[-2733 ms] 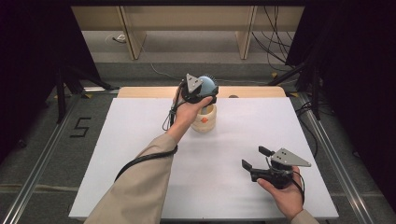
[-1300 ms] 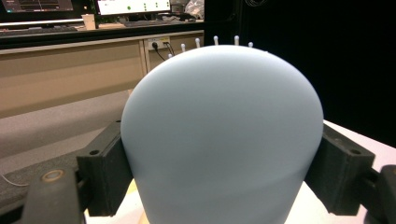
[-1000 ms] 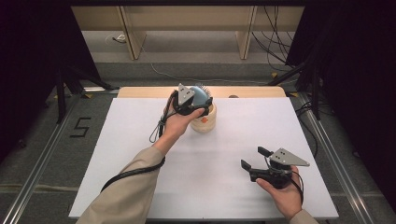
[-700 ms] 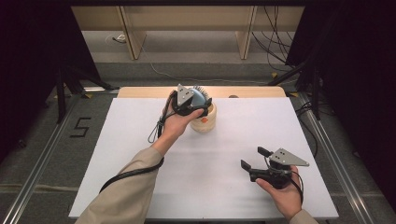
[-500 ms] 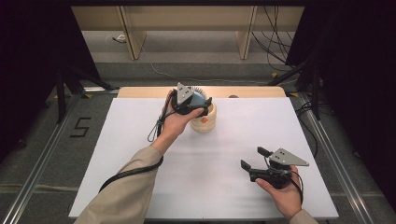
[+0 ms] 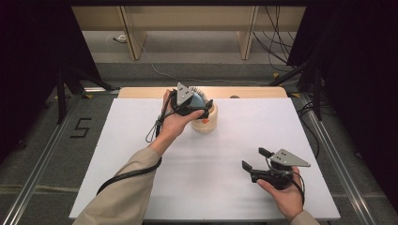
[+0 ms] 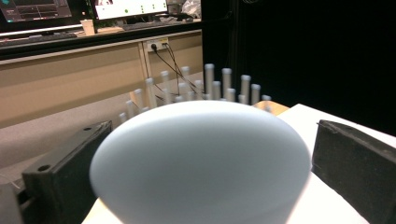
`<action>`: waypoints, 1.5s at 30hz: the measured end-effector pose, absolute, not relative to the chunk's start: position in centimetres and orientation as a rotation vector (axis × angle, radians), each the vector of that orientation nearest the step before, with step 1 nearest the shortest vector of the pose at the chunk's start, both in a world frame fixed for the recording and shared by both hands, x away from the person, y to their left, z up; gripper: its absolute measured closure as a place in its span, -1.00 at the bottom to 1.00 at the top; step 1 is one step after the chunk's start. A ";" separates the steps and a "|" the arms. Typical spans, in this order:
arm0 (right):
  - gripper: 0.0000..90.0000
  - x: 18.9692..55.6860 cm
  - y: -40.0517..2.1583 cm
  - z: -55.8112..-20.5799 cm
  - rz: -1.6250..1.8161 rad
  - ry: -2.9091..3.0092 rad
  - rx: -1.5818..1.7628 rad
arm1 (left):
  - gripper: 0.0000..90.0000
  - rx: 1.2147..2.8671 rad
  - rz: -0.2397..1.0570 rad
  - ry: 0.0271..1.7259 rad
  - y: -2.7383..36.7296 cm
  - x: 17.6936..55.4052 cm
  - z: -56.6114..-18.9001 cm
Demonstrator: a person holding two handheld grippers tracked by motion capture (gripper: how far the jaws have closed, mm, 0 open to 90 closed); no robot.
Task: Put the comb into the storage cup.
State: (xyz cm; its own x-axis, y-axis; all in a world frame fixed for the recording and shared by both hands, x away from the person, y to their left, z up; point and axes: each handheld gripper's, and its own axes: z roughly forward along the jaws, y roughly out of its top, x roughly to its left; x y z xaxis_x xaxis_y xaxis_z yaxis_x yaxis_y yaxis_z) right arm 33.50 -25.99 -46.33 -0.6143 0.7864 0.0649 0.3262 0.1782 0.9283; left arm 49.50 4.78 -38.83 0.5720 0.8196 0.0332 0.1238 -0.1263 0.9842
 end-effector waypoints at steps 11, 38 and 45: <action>-0.65 33.5 -26.0 -46.3 1.428 2.030 1.047 | -1.00 1.616 0.732 0.798 5.4 48.7 -38.3; -0.65 33.4 -26.0 -46.1 1.414 2.016 1.044 | -1.00 1.642 0.691 0.799 8.5 44.6 -38.3; -0.65 33.4 -26.1 -46.1 1.416 2.013 1.046 | -1.00 1.648 0.687 0.803 9.4 44.2 -38.8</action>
